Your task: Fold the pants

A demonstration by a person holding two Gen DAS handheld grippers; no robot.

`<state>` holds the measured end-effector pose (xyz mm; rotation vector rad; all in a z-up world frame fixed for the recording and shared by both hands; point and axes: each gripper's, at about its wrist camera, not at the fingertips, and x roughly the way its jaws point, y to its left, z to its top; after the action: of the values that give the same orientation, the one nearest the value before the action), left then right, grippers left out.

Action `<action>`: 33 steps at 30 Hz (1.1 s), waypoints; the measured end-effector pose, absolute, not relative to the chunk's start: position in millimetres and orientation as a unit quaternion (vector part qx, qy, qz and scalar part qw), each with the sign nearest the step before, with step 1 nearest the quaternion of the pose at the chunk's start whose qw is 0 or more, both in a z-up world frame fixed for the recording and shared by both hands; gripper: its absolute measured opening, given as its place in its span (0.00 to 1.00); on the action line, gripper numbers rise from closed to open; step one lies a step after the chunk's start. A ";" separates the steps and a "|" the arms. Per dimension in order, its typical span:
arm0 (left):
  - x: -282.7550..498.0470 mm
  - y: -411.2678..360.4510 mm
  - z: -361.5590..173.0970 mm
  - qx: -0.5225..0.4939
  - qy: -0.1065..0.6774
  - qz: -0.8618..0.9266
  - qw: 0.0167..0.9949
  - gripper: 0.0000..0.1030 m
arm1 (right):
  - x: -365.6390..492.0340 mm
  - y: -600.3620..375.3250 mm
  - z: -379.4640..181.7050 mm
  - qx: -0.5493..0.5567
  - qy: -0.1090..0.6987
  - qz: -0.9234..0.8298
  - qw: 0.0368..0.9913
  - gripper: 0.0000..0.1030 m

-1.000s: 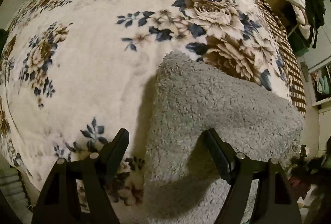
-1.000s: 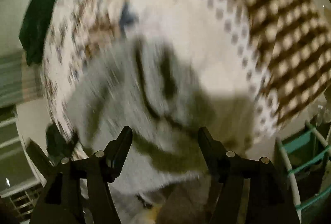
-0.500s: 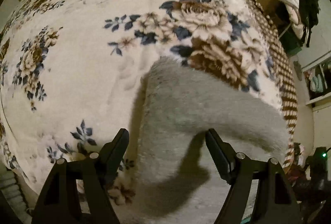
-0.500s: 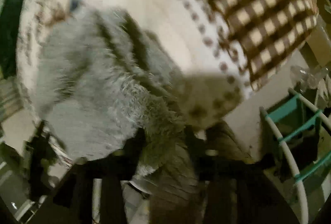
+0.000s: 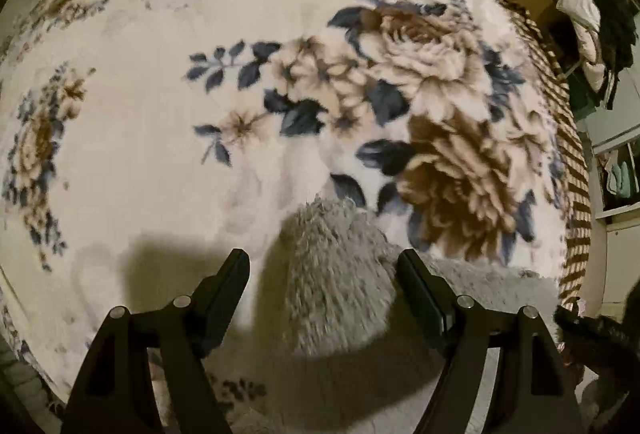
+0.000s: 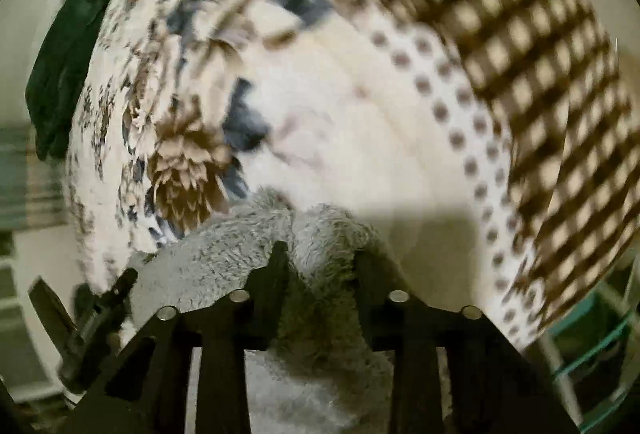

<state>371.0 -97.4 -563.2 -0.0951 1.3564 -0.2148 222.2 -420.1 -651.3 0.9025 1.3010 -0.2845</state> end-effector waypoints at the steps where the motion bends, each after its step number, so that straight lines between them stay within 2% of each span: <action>1: 373.6 -96.5 -567.5 -0.048 0.630 -0.098 0.769 0.73 | 224.9 -419.4 -647.9 0.396 0.575 -0.133 0.703 0.29; 8: 390.8 -100.8 -589.9 -0.065 0.647 -0.104 0.753 0.73 | 217.0 -444.0 -622.7 0.387 0.518 -0.180 0.741 0.26; 10: 394.1 -103.2 -593.4 -0.064 0.648 -0.105 0.751 0.73 | 222.2 -446.7 -632.4 0.366 0.537 -0.189 0.736 0.26; 13: 394.5 -103.9 -592.2 -0.065 0.652 -0.101 0.749 0.73 | 225.3 -455.8 -672.0 0.422 0.593 -0.149 0.670 0.34; 14: 393.2 -103.4 -588.7 -0.069 0.650 -0.102 0.750 0.73 | 220.3 -460.3 -675.2 0.450 0.593 -0.139 0.653 0.40; 15: 390.9 -102.5 -582.9 -0.071 0.646 -0.104 0.753 0.73 | 212.6 -464.2 -668.2 0.463 0.585 -0.132 0.653 0.48; 20: 378.7 -102.3 -568.8 -0.078 0.636 -0.111 0.760 0.73 | 155.4 -460.7 -638.6 0.489 0.583 -0.124 0.637 0.68; 23: 374.1 -105.5 -578.1 -0.076 0.642 -0.109 0.755 0.73 | 123.7 -444.2 -663.5 0.515 0.621 -0.122 0.578 0.68; 25: 373.6 -107.9 -581.1 -0.076 0.643 -0.108 0.754 0.73 | 102.9 -429.6 -685.2 0.512 0.646 -0.137 0.549 0.58; 26: 372.8 -108.7 -581.1 -0.073 0.642 -0.108 0.755 0.73 | 95.5 -423.5 -692.3 0.507 0.653 -0.145 0.543 0.33; 27: 372.2 -111.5 -581.2 -0.068 0.641 -0.111 0.756 0.73 | 89.8 -420.8 -696.0 0.504 0.656 -0.157 0.540 0.17; 33: 367.3 -124.7 -580.1 -0.040 0.636 -0.121 0.761 0.73 | 83.0 -408.8 -717.8 0.461 0.691 -0.203 0.518 0.16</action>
<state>367.3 -124.7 -580.1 -0.0867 1.3837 -0.2628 83.0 -408.8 -717.8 1.1072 1.6590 -0.4877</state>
